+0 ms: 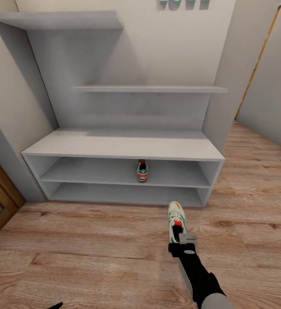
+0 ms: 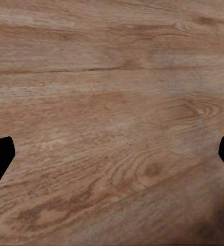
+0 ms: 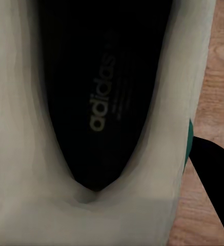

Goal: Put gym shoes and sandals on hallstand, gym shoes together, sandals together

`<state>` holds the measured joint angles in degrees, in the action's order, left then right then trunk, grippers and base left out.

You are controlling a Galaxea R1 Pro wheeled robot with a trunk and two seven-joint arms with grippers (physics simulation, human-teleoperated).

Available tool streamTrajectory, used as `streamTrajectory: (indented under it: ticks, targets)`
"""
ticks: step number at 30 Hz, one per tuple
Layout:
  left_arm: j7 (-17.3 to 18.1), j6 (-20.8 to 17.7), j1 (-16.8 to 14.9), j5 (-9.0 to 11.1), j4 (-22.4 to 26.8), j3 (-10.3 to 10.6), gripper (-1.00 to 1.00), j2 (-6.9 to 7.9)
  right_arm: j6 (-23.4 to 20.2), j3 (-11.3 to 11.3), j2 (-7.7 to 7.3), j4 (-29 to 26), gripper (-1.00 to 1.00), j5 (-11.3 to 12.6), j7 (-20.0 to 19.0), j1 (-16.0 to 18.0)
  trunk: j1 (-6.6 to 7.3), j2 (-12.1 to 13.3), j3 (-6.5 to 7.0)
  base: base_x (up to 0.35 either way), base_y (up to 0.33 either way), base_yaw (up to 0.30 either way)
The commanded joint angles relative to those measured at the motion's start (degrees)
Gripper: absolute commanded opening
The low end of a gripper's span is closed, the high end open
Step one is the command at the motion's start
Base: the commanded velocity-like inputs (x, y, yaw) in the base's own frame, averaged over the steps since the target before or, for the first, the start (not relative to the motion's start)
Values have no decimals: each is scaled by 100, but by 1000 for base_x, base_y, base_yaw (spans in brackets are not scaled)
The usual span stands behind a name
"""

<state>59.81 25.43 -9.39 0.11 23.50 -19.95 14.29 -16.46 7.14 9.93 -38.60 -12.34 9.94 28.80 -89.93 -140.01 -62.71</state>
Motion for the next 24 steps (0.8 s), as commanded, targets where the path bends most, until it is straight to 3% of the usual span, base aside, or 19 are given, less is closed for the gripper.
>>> streamTrajectory:
  ticks: [1, 12, 15, 22, 24]
  targets:
    - [62, 15, -4, -5, -5, -20, 100, 0, -101, 27, 7, -6, -100, -46, -4, 105, 1, -2, -6, 0, 0, 0]
    - [178, 10, -2, -35, -11, 62, 100, -26, -367, 33, 7, 696, -100, -32, 109, 1410, 1, -2, -6, 0, 0, 0]
    - [179, 8, -2, -36, -12, 66, 100, -30, -365, 33, 7, 728, -100, -28, 110, 1477, 1, -2, -6, 0, 0, 0]
    - [158, -1, -2, -495, -24, 59, 100, -56, -350, 48, 7, 792, -100, -32, 105, 1521, 1, -2, -6, 8, 0, 0]
    - [156, -2, -2, -528, -38, 55, 100, -57, -349, 50, 7, 803, -100, -32, 105, 1522, 1, -2, -6, 183, 28, 0]
